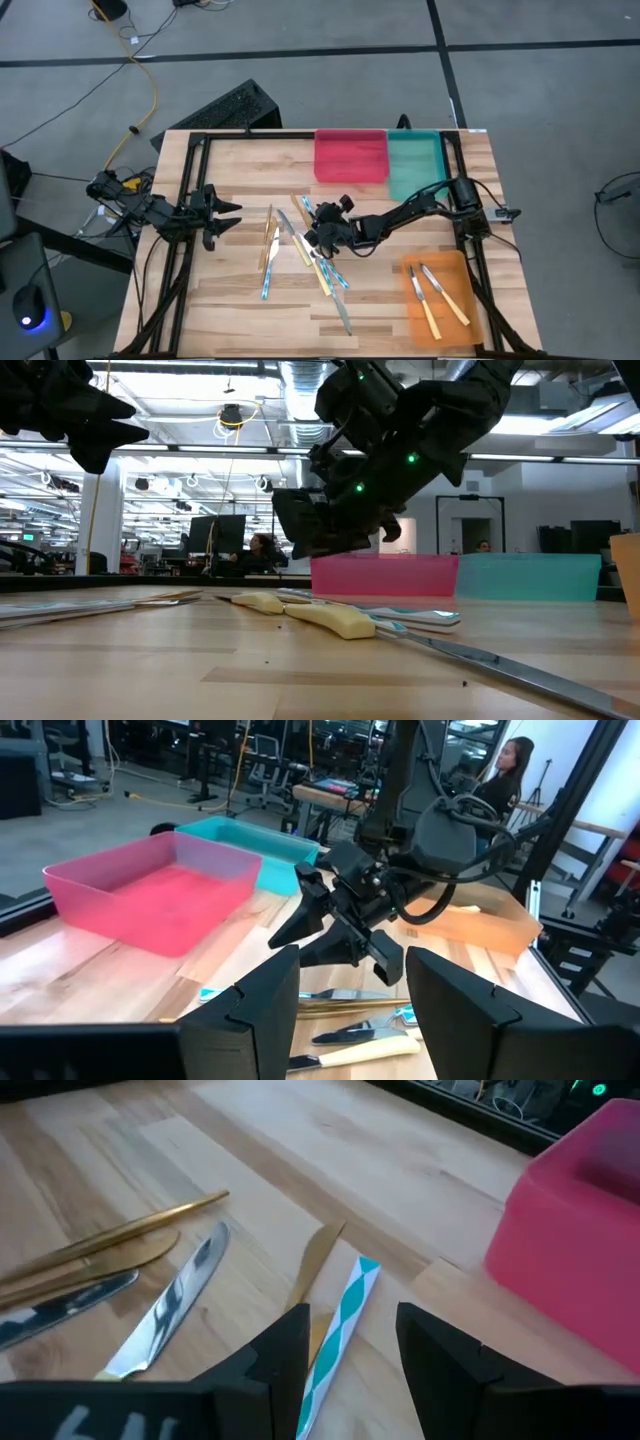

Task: Sort silverware by color (type)
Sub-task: Put the blue knife into the blue bin

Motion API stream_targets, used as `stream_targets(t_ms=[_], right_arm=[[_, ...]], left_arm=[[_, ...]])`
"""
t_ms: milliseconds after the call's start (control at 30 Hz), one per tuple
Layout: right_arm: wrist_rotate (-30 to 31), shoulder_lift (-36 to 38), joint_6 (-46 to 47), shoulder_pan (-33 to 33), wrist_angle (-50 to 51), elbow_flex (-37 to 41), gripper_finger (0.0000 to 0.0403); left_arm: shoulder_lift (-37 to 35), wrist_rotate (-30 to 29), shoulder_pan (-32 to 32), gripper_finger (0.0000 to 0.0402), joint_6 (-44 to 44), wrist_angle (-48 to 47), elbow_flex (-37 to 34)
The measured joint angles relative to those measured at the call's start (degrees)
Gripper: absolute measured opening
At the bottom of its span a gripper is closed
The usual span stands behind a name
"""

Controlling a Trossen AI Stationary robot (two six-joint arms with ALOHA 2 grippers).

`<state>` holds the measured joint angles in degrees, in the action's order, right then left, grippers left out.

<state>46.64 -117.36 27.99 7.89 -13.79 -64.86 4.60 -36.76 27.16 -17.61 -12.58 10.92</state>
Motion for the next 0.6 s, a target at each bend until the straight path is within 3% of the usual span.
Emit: stream_targets(t_ms=[333,600], right_arm=[[-1.4,-3.6,0.6,-1.0,-4.3,-0.1,0.0175],[-2.1,-3.9,2.0,-1.8,-1.5,0.0,0.0175]], left_arm=[[0.0,-0.1,0.0,0.0169,0.9,-0.2,0.0],[0.0,-0.1,0.0,0.0169,0.9,-1.1,0.0]])
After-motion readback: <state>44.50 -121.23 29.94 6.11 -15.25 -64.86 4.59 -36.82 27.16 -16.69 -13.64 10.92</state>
